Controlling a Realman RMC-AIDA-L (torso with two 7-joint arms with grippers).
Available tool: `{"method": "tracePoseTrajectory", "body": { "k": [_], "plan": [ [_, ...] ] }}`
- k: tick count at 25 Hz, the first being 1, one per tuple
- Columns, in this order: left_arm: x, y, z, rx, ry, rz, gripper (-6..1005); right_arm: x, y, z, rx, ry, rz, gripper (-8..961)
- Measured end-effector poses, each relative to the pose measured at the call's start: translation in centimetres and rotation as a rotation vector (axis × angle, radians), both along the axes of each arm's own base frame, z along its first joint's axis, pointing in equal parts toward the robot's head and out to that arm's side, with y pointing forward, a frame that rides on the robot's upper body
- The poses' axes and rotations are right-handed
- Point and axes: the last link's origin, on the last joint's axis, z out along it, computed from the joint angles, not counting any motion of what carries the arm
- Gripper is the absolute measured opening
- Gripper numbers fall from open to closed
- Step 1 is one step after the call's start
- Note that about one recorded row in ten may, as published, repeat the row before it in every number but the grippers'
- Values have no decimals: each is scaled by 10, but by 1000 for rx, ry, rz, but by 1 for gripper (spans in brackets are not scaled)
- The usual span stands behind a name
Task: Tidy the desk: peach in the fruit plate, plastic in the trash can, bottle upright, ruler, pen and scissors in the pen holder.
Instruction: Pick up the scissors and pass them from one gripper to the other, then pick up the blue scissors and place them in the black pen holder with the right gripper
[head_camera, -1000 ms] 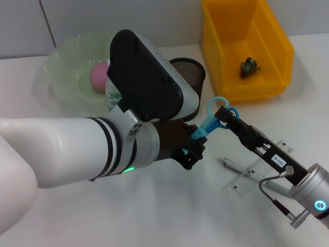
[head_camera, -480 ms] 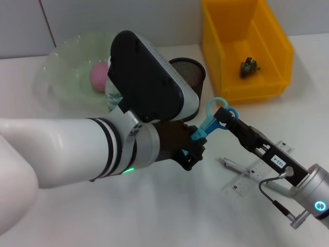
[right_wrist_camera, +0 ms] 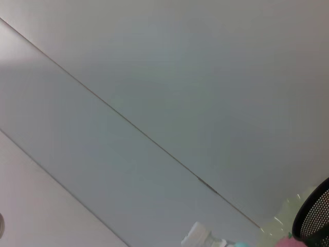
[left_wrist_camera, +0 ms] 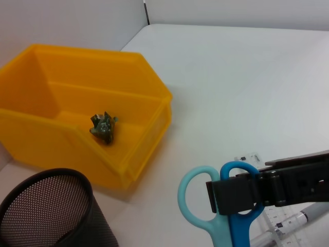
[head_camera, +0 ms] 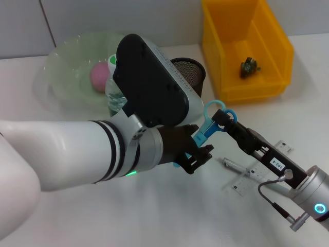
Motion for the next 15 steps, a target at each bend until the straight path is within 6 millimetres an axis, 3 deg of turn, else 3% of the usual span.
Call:
{"method": "tracePoseTrajectory", "body": {
  "k": [11, 15],
  "plan": [
    [-1, 0, 4, 6, -2, 7, 717, 4, 0, 3, 14, -5, -8, 82],
    [-2, -5, 10, 17, -10, 2, 719, 14, 3, 17, 71, -27, -25, 82]
  ]
}}
